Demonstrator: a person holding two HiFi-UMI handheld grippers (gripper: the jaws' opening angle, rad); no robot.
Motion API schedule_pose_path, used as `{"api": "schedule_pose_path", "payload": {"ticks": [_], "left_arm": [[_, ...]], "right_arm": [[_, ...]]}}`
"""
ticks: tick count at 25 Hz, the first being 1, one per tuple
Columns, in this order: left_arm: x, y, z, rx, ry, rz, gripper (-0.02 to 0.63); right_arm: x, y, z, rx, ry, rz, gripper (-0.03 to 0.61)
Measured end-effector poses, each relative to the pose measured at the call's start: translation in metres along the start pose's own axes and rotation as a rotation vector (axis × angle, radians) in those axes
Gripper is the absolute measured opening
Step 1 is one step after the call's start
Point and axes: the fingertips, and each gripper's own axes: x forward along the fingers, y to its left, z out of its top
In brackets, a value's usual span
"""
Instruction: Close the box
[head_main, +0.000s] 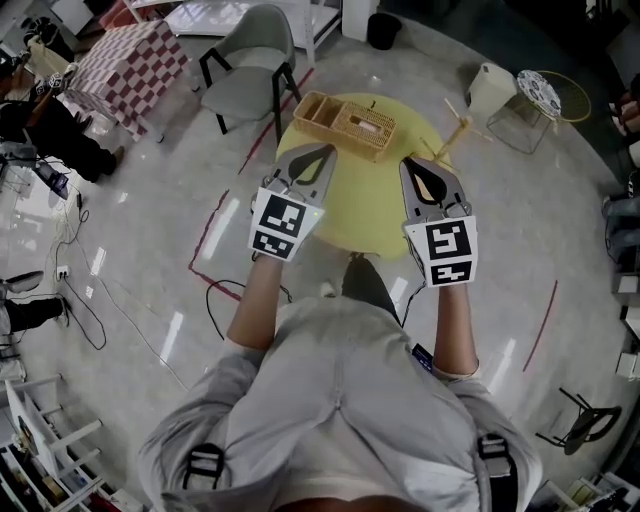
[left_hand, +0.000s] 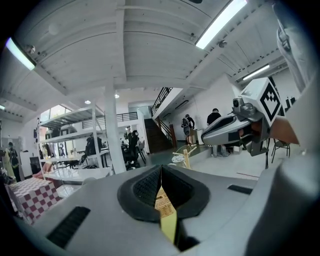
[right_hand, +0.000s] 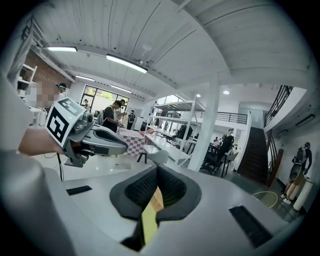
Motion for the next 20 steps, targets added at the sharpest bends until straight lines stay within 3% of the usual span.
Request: {"api": "schedule_pose_path", "payload": {"ticks": [8, 20], "left_arm": [[-0.016, 0.005, 0.014, 0.021, -0.025, 0.01, 0.031], [-0.007, 0.007, 0.001, -0.005, -0.005, 0.016, 0.029]], "right_arm": [[-0.002, 0.008, 0.009, -0.015, 0.005, 0.007, 0.023], [0.002, 0.003, -0.003, -0.002, 0.025, -0.005, 0.023]]}}
